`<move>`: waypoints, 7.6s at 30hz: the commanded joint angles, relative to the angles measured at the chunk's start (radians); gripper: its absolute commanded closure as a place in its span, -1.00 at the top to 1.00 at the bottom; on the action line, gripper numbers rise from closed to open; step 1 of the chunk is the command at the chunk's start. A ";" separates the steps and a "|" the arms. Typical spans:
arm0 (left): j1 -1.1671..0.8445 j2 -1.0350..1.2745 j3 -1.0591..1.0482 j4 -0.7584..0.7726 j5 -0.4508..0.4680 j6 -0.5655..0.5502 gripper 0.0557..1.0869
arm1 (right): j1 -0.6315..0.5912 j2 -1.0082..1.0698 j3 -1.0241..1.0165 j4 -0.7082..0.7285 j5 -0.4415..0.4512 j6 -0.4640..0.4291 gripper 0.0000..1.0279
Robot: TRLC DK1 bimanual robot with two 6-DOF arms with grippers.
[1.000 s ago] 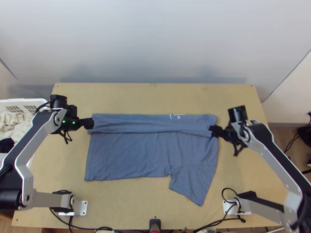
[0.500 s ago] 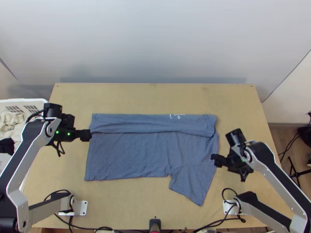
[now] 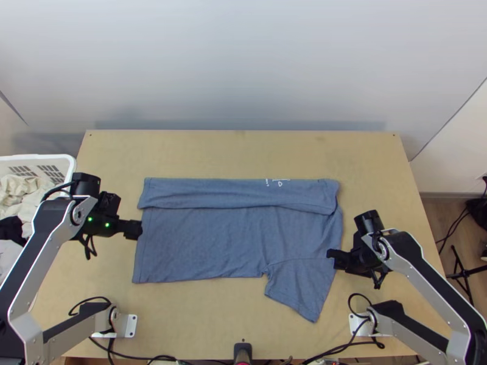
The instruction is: Fold the t-shirt
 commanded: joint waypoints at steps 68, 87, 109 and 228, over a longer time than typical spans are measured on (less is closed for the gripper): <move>0.000 0.278 -0.201 -0.107 0.049 0.286 -0.92 | 0.084 0.049 -0.039 0.124 -0.093 -0.080 -0.94; 0.137 0.321 -0.030 -0.031 0.068 0.177 -0.92 | 0.123 -0.124 0.050 -0.017 -0.089 -0.087 -0.94; 0.193 0.276 0.103 -0.037 0.102 0.031 -0.92 | -0.020 -0.184 0.207 -0.002 -0.035 -0.216 -0.94; 0.109 0.742 0.293 0.348 0.607 -0.009 -0.93 | -0.111 0.463 1.220 -0.174 -0.328 0.045 0.90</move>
